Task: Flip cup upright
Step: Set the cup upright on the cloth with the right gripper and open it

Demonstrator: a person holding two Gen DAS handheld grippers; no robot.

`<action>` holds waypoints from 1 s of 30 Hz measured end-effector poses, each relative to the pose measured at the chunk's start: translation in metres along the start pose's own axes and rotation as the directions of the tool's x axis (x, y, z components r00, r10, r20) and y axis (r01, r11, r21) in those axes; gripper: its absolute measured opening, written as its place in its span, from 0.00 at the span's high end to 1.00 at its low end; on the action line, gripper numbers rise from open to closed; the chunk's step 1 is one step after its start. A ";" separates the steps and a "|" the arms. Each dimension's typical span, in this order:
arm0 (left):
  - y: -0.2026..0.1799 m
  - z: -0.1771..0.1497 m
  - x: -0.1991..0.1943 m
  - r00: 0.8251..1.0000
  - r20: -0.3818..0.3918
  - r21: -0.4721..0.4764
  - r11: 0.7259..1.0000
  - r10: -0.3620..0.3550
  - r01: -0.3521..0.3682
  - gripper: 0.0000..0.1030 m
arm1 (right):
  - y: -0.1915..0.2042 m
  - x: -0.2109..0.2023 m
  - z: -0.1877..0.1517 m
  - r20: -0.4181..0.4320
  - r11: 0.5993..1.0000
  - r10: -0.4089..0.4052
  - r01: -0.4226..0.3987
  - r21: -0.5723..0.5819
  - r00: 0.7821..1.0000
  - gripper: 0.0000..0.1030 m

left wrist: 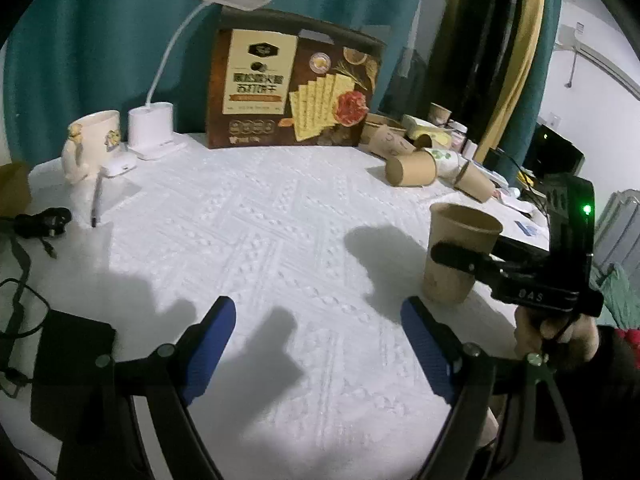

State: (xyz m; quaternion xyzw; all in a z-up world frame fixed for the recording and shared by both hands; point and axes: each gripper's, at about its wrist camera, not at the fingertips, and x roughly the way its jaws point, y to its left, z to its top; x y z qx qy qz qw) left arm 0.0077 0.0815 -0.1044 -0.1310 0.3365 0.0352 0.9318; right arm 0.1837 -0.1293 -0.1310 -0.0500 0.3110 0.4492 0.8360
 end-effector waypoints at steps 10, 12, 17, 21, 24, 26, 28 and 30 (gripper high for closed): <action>-0.016 0.005 0.006 0.999 -0.007 0.017 0.999 -0.034 0.034 0.18 | 0.000 -0.010 -0.008 0.106 0.982 -0.186 0.186 0.016 0.977 0.41; -0.017 0.006 0.006 0.999 -0.006 0.017 0.999 -0.038 0.038 0.18 | 0.003 -0.009 -0.011 0.108 0.978 -0.206 0.206 0.013 0.973 0.41; -0.019 0.007 0.008 0.999 -0.021 0.020 0.999 -0.045 0.045 0.18 | 0.006 -0.009 -0.021 0.112 0.975 -0.222 0.218 0.041 0.969 0.41; -0.021 0.005 0.010 0.999 -0.032 0.027 0.999 -0.035 0.036 0.18 | 0.009 -0.012 -0.027 0.111 0.972 -0.234 0.230 0.045 0.966 0.40; -0.023 0.003 0.010 0.999 -0.040 0.030 0.999 -0.035 0.036 0.18 | 0.009 -0.014 -0.031 0.108 0.970 -0.244 0.240 0.047 0.964 0.40; -0.025 0.002 0.010 0.998 -0.043 0.035 0.999 -0.036 0.038 0.18 | 0.009 -0.016 -0.033 0.103 0.968 -0.249 0.245 0.052 0.963 0.40; -0.025 0.001 0.008 0.998 -0.043 0.039 0.998 -0.037 0.039 0.18 | 0.008 -0.015 -0.034 0.082 0.968 -0.251 0.247 0.051 0.965 0.39; -0.025 0.000 0.006 0.998 -0.044 0.041 0.998 -0.038 0.040 0.18 | 0.009 -0.013 -0.036 0.060 0.964 -0.265 0.262 0.047 0.962 0.33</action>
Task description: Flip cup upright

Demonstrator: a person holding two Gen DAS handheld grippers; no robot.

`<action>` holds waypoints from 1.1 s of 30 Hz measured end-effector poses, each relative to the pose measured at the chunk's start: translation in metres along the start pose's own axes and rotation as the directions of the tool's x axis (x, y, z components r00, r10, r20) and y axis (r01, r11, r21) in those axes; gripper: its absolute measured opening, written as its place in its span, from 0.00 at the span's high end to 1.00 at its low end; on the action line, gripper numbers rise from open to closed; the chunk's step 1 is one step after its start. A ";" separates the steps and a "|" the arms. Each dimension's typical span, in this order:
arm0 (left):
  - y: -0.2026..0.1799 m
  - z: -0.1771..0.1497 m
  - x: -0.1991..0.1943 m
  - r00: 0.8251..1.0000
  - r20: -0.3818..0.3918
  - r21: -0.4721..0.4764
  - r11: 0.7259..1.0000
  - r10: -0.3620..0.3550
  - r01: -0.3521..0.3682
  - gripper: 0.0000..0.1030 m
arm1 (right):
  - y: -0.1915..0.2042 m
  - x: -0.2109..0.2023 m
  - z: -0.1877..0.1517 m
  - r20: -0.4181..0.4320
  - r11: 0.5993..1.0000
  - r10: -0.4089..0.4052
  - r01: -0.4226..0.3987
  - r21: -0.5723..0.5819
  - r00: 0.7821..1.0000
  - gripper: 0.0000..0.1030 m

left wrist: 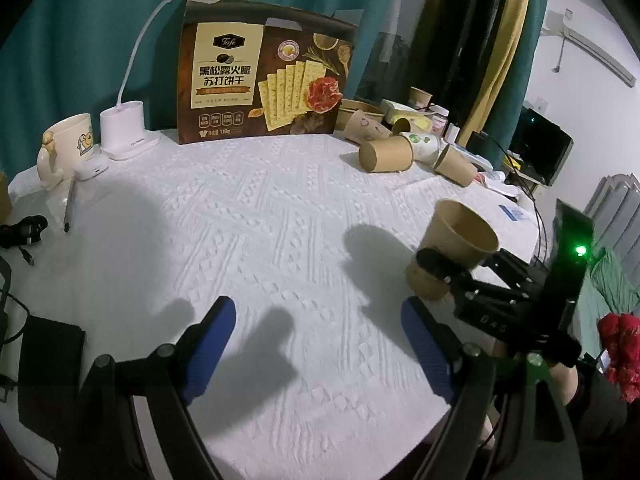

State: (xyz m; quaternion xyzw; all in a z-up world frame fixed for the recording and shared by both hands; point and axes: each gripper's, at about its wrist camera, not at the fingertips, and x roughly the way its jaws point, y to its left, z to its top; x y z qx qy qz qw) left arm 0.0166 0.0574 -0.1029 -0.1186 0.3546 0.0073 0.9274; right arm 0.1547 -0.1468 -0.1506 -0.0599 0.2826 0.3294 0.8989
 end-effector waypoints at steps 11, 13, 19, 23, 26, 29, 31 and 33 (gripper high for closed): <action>-0.006 -0.008 -0.013 0.999 0.029 0.031 0.999 0.039 -0.039 0.18 | 0.007 -0.022 -0.016 -0.028 0.999 -0.031 0.032 0.016 0.999 0.31; -0.011 -0.010 -0.016 0.997 0.041 0.057 0.996 0.062 -0.064 0.18 | 0.008 -0.029 -0.021 -0.039 0.999 -0.034 0.035 0.027 0.999 0.31; -0.014 -0.016 -0.019 0.995 0.038 0.069 0.993 0.091 -0.093 0.18 | 0.002 -0.054 -0.036 -0.068 0.996 -0.052 0.057 0.074 0.996 0.31; -0.020 -0.019 -0.021 0.994 0.049 0.078 0.992 0.098 -0.102 0.18 | -0.009 -0.077 -0.045 -0.069 0.990 -0.075 0.083 0.115 0.995 0.31; -0.026 -0.020 -0.024 0.993 0.070 0.089 0.991 0.093 -0.099 0.18 | -0.017 -0.093 -0.048 -0.064 0.985 -0.101 0.109 0.135 0.993 0.31; -0.035 -0.017 -0.027 0.991 0.100 0.109 0.989 0.084 -0.095 0.18 | -0.025 -0.104 -0.048 -0.065 0.979 -0.126 0.135 0.150 0.990 0.31; -0.043 -0.013 -0.028 0.992 0.108 0.122 0.989 0.070 -0.083 0.18 | -0.030 -0.112 -0.046 -0.067 0.976 -0.144 0.153 0.158 0.987 0.30; -0.051 -0.007 -0.032 0.990 0.128 0.136 0.988 0.051 -0.069 0.18 | -0.034 -0.122 -0.042 -0.061 0.973 -0.160 0.168 0.159 0.985 0.30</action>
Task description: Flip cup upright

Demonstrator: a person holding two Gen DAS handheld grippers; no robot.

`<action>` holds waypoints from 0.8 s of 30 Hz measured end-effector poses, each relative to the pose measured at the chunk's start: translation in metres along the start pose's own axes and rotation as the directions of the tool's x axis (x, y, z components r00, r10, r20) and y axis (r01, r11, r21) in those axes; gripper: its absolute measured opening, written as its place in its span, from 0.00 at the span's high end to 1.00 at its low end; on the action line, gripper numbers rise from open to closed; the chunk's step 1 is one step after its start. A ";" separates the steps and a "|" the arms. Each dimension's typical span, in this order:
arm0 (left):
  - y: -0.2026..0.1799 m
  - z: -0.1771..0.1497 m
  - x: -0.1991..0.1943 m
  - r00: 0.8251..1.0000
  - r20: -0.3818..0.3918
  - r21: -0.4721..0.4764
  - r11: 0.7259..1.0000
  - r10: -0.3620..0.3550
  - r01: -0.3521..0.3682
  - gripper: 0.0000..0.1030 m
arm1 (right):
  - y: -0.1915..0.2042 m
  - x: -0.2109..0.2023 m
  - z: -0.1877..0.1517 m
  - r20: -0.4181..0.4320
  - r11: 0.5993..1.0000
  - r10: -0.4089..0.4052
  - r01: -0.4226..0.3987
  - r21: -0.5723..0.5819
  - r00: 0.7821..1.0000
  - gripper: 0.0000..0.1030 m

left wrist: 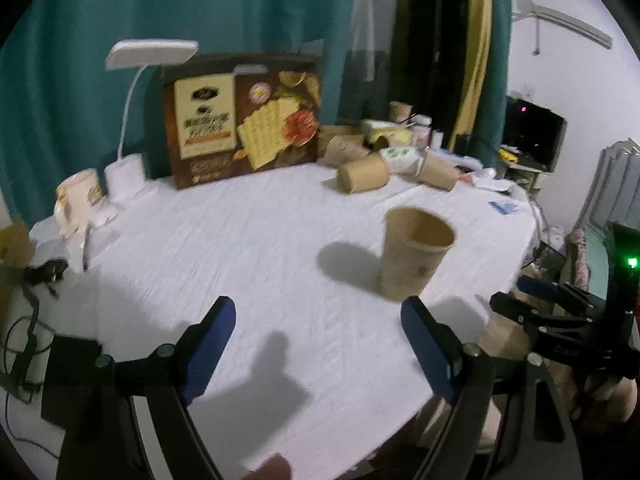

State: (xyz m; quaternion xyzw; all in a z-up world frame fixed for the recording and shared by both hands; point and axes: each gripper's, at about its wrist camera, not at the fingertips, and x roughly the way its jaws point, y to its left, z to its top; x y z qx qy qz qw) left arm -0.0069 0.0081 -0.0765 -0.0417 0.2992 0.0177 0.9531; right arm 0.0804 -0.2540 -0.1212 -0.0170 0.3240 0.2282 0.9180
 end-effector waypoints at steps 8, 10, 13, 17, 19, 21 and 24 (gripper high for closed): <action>-0.027 0.029 -0.021 0.992 0.127 0.048 0.999 -0.017 0.011 0.10 | -0.007 -0.051 0.032 0.100 0.997 -0.062 0.065 -0.030 0.993 0.29; -0.031 0.036 -0.028 0.987 0.155 0.059 0.998 -0.031 0.022 0.09 | -0.008 -0.063 0.039 0.125 0.996 -0.070 0.075 -0.037 0.990 0.29; -0.036 0.044 -0.039 0.980 0.193 0.077 0.997 -0.043 0.028 0.08 | -0.006 -0.086 0.053 0.177 0.995 -0.080 0.089 -0.047 0.981 0.29; -0.040 0.055 -0.056 0.965 0.258 0.088 0.996 -0.047 0.025 0.05 | -0.001 -0.110 0.067 0.239 0.991 -0.092 0.111 -0.069 0.967 0.28; -0.040 0.060 -0.066 0.954 0.295 0.094 0.995 -0.055 0.028 0.05 | 0.002 -0.123 0.074 0.274 0.990 -0.093 0.118 -0.076 0.957 0.27; -0.039 0.065 -0.079 0.940 0.336 0.096 0.995 -0.064 0.033 0.04 | 0.004 -0.135 0.079 0.302 0.990 -0.091 0.120 -0.077 0.949 0.25; -0.036 0.068 -0.091 0.924 0.377 0.098 0.995 -0.066 0.031 0.04 | 0.008 -0.148 0.085 0.335 0.991 -0.086 0.116 -0.072 0.938 0.22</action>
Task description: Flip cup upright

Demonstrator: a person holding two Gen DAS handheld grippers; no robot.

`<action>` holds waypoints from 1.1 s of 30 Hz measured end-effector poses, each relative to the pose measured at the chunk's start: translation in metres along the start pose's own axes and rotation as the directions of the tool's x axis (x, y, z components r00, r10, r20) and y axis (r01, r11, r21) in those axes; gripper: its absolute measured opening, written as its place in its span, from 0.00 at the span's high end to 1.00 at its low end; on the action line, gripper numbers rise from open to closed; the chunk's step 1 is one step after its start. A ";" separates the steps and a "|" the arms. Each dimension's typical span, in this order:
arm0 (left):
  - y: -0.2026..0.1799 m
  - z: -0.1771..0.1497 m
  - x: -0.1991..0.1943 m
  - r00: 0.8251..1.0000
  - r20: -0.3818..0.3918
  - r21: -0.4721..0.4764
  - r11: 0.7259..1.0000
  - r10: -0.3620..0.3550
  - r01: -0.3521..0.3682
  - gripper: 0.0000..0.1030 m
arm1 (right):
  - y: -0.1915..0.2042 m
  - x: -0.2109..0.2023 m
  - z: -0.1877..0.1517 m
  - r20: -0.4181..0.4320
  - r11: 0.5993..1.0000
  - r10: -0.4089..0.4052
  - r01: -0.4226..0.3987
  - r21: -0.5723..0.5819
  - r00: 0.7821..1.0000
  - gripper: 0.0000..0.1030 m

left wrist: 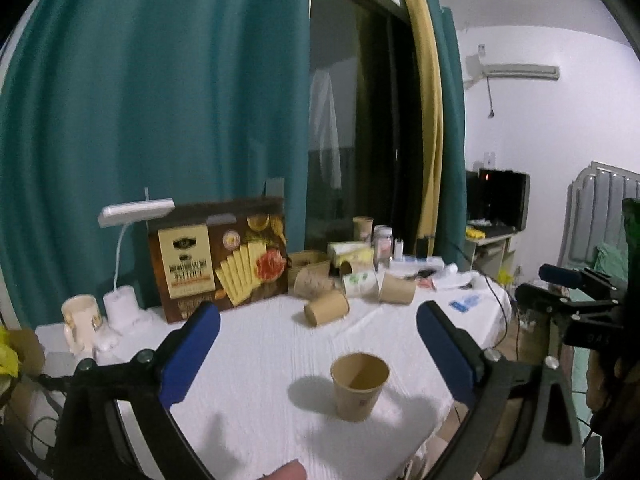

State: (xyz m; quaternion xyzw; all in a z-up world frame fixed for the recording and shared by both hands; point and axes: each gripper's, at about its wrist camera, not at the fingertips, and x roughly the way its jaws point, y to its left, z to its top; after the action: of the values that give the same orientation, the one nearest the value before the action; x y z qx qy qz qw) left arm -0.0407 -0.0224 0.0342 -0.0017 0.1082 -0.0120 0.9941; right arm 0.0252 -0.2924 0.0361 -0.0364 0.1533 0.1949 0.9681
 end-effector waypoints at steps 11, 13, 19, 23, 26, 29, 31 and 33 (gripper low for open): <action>0.026 -0.004 -0.006 0.993 0.017 -0.022 0.993 0.115 -0.114 0.02 | 0.025 0.003 0.010 0.027 1.000 0.022 -0.022 -0.002 0.999 0.19; 0.031 -0.007 -0.007 0.992 0.009 -0.026 0.992 0.124 -0.124 0.02 | 0.029 0.008 0.007 0.018 1.000 0.030 -0.030 -0.004 0.999 0.19; 0.038 -0.015 -0.002 0.992 -0.015 -0.028 0.991 0.127 -0.127 0.02 | 0.040 0.028 0.001 -0.017 0.999 0.051 -0.051 -0.004 0.999 0.19; 0.039 -0.017 -0.001 0.992 -0.015 -0.034 0.991 0.125 -0.126 0.02 | 0.043 0.033 -0.003 -0.024 0.998 0.057 -0.057 -0.006 0.998 0.19; 0.040 -0.018 0.000 0.993 -0.014 -0.046 0.992 0.116 -0.117 0.02 | 0.043 0.035 -0.003 -0.027 0.998 0.057 -0.057 -0.008 0.998 0.19; 0.039 -0.018 0.002 0.994 -0.018 -0.048 0.993 0.110 -0.110 0.02 | 0.043 0.036 -0.004 -0.027 0.998 0.056 -0.057 -0.009 0.998 0.19; 0.038 -0.018 0.003 0.994 -0.022 -0.049 0.993 0.106 -0.107 0.02 | 0.043 0.036 -0.004 -0.027 0.998 0.056 -0.056 -0.008 0.998 0.19; 0.037 -0.018 0.004 0.994 -0.024 -0.049 0.993 0.104 -0.105 0.02 | 0.042 0.036 -0.004 -0.027 0.999 0.054 -0.054 -0.006 0.998 0.19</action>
State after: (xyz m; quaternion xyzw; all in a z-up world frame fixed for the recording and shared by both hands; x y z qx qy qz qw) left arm -0.0401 0.0148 0.0155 -0.0211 0.1192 0.0427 0.9917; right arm 0.0397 -0.2414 0.0202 -0.0380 0.1666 0.2209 0.9602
